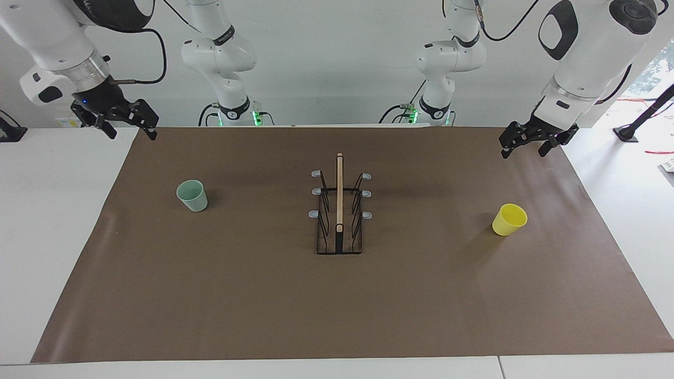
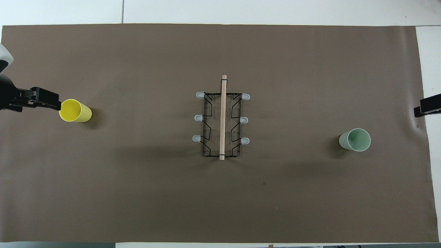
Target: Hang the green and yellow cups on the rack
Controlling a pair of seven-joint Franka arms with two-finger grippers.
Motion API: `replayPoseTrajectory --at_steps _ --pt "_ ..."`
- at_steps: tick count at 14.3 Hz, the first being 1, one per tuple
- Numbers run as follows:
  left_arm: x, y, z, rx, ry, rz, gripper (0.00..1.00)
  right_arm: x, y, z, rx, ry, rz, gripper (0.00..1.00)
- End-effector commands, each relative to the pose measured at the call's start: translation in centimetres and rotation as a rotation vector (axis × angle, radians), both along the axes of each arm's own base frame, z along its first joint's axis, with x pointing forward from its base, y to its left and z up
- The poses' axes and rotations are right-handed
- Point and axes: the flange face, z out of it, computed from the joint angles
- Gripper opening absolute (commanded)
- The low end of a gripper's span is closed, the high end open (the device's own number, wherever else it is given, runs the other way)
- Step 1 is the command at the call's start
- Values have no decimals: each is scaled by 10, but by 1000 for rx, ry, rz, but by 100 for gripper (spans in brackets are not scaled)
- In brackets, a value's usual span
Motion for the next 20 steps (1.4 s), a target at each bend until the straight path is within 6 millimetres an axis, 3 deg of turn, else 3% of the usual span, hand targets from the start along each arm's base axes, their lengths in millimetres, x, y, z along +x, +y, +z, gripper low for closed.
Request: replayPoseTrajectory --at_steps 1,9,12,14,16,18,20 --pt "-5 2 2 12 -15 4 100 -1 -1 1 -13 -5 22 100" --pt "-5 2 2 12 -15 4 100 -4 -7 -1 -1 -1 0 100" --pt "-5 2 1 13 -14 4 100 -10 -30 -1 2 14 -44 100" --pt "-5 2 1 13 -14 4 100 -19 -30 -3 16 68 -31 100" --pt "-6 2 1 13 -8 4 100 -31 -61 -2 36 82 -94 100" --pt "-19 5 -2 19 82 11 100 -39 -56 -9 48 109 -90 100" --pt "-24 4 10 9 74 24 100 -38 -55 -5 18 113 -76 100"
